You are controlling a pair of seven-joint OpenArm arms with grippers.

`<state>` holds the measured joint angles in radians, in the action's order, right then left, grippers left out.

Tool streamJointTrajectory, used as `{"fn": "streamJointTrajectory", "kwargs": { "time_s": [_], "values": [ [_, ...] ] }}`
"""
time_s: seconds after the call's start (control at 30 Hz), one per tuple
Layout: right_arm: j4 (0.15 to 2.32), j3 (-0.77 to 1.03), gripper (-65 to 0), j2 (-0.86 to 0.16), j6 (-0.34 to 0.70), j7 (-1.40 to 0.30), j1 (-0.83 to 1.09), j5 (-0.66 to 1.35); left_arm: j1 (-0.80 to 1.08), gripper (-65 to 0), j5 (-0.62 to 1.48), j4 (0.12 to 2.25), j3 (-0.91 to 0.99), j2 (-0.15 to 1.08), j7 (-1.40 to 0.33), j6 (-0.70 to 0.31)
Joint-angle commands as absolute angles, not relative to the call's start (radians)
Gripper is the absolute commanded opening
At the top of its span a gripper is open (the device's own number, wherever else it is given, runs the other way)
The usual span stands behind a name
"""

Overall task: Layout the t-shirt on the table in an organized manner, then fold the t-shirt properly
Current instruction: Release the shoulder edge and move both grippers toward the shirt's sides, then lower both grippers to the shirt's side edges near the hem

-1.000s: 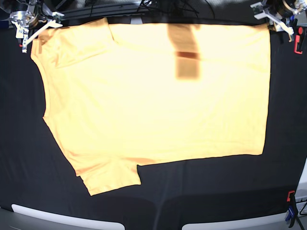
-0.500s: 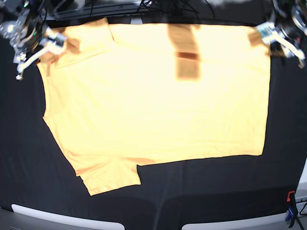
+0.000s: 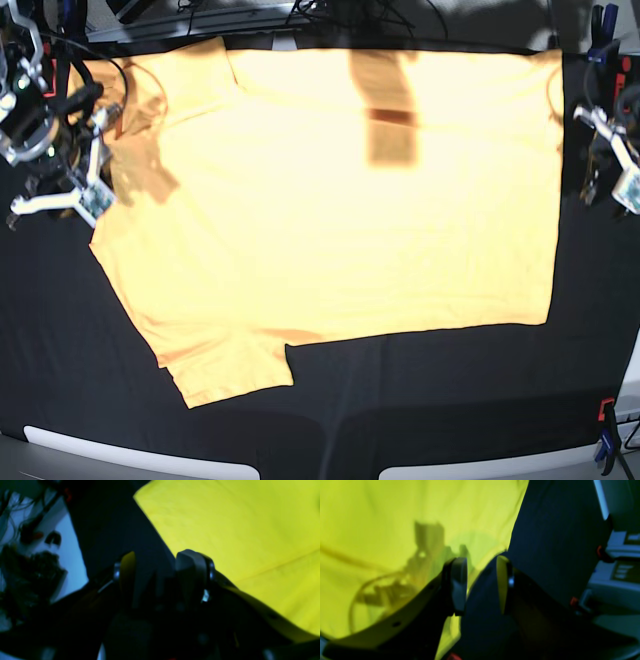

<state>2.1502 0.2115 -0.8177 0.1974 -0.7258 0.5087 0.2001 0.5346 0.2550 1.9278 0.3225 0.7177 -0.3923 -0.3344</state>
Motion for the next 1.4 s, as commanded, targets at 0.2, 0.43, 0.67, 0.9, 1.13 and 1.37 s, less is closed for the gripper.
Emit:
{"fn": "streamJointTrajectory", "kwargs": {
  "time_s": [0.2,0.43,0.67,0.9,1.13,1.37],
  "values": [
    [1.955,0.222,-45.5,-0.732,0.217,-0.709,0.315,0.299,0.3,-37.1,0.398,1.694,0.334,0.604,-0.365,-0.326],
    [1.735,0.22,-45.4,-0.688,0.32,-0.712,0.131,0.414,0.115,-37.1,0.429,1.483,0.334,0.582,-0.373,-0.327],
    [1.504,0.139,-38.3,-0.687,0.345,-0.719,-0.076,0.435,-0.08,-37.1,0.487,1.221,0.332,0.582,-0.378,-0.385],
    [1.216,-0.07,-37.0,-0.667,0.345,-0.723,-0.355,0.425,-0.299,-37.1,0.506,0.929,0.332,0.574,-0.41,-0.426],
    [0.945,-0.135,-37.0,-0.571,0.347,-0.765,-0.588,0.423,-0.482,-37.1,0.435,0.718,0.332,0.535,-0.409,-0.435],
    [0.801,-0.135,-37.0,-0.529,0.397,-0.827,-0.673,0.419,-0.646,-37.1,0.325,0.454,0.332,0.527,-0.304,-0.434]
  ]
}}
